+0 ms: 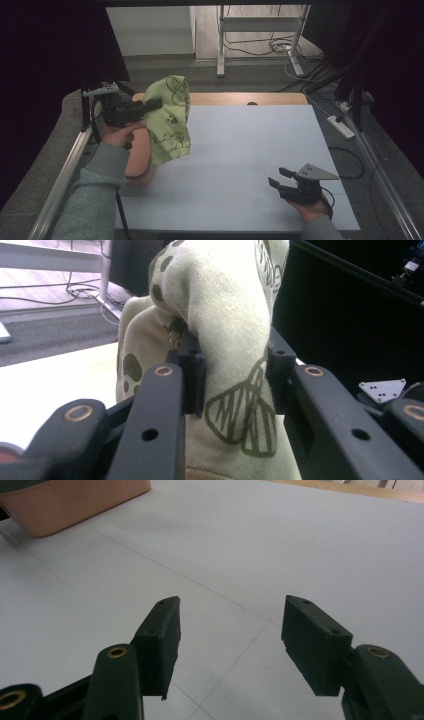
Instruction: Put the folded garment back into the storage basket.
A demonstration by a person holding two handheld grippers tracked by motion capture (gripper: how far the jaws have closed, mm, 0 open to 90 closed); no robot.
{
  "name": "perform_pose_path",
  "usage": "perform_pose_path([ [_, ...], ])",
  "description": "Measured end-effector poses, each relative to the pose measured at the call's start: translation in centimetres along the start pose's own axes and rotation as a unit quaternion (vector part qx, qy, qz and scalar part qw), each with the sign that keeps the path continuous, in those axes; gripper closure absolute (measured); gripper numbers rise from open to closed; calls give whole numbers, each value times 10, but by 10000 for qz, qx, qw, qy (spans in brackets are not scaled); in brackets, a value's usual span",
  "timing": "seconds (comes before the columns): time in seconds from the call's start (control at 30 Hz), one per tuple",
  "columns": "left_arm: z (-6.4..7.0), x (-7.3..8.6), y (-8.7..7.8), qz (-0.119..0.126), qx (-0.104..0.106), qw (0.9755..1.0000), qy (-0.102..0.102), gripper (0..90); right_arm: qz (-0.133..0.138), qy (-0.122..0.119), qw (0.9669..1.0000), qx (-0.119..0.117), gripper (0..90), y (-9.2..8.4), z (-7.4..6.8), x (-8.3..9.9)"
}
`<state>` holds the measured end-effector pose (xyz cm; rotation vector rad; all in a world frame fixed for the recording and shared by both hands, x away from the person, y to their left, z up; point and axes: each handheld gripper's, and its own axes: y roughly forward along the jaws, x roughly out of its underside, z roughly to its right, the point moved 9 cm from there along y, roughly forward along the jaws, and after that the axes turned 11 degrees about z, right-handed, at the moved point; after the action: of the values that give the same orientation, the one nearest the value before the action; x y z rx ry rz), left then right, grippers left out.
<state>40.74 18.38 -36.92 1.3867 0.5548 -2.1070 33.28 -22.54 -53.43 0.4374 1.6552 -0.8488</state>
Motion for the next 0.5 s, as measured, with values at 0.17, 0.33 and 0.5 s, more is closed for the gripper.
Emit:
perform_pose_path([
  [0.17,-6,-7,-13,80,-92,9999,16,694,-4,-1,10000,3,412,0,0,0],
  [0.33,-14,-12,-27,186,-173,9997,-24,694,-10,0,10000,6,412,0,1,1],
  [0.5,-24,-11,-40,226,-272,9994,-57,694,-13,1,10000,7,412,1,0,1],
])
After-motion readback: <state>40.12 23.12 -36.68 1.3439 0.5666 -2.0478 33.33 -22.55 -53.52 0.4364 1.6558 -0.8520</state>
